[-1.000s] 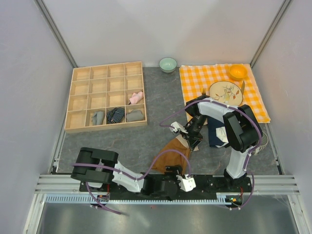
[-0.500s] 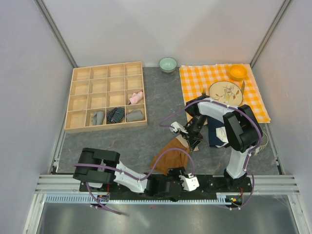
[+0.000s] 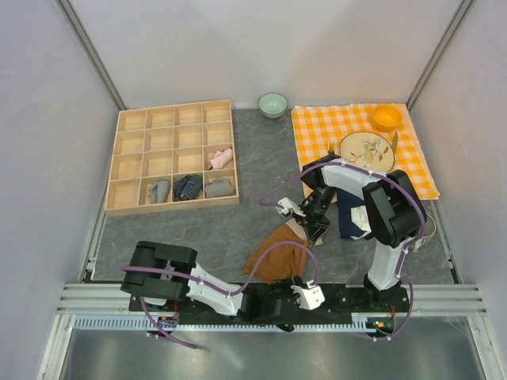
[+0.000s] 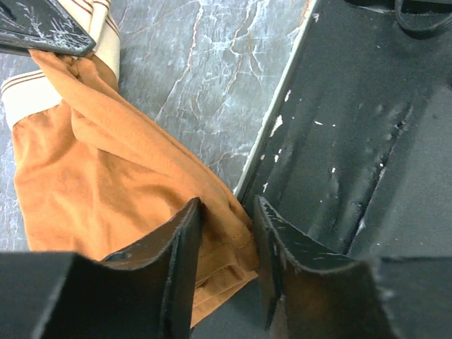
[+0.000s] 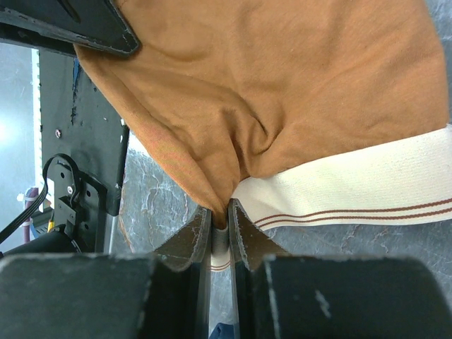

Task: Roll the underwear
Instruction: Fold the underwear at the center of the board.

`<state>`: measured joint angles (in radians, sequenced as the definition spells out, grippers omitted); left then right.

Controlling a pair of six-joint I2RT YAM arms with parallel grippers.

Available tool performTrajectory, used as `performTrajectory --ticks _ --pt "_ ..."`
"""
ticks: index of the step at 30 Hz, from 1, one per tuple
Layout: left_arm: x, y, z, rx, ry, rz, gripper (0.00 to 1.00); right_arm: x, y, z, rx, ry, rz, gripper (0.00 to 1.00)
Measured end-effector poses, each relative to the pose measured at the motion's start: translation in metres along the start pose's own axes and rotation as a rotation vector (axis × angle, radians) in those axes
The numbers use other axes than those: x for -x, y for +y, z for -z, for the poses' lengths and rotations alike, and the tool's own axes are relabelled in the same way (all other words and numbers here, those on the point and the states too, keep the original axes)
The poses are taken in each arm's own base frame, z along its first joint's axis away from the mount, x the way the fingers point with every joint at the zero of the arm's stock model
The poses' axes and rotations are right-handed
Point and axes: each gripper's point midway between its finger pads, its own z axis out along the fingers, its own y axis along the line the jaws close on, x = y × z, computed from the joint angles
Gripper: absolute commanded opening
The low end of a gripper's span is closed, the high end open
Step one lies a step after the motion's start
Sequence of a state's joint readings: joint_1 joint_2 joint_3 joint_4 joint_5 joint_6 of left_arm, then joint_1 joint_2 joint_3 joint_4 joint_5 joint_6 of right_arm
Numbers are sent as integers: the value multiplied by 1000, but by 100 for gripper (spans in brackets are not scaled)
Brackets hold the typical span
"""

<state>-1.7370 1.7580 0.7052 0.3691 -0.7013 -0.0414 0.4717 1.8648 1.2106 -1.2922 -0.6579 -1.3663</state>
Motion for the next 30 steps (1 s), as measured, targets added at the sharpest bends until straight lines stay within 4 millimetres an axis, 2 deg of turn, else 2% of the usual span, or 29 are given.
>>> performTrajectory --ticks 3,7,12,16,19,25,30 --pt "-3 0 1 7 14 -2 13 0 0 0 0 0 -1 4" --pt "-11 6 1 26 44 -19 2 0 1 0 2 0 0 3" --pt "-11 6 5 -13 49 -7 2 0 1 1 0 0 7 3" --pt "-11 19 17 -83 35 64 2 1 4 3 -5 -2 15 4" --pt "-9 36 25 -122 9 159 2 2 4 2 -4 2 20 3" --pt "-5 84 43 -157 -83 386 2 12 2 7 -10 6 43 4" --pt "-24 110 49 -142 -90 508 2 30 -21 18 -43 -9 58 4"
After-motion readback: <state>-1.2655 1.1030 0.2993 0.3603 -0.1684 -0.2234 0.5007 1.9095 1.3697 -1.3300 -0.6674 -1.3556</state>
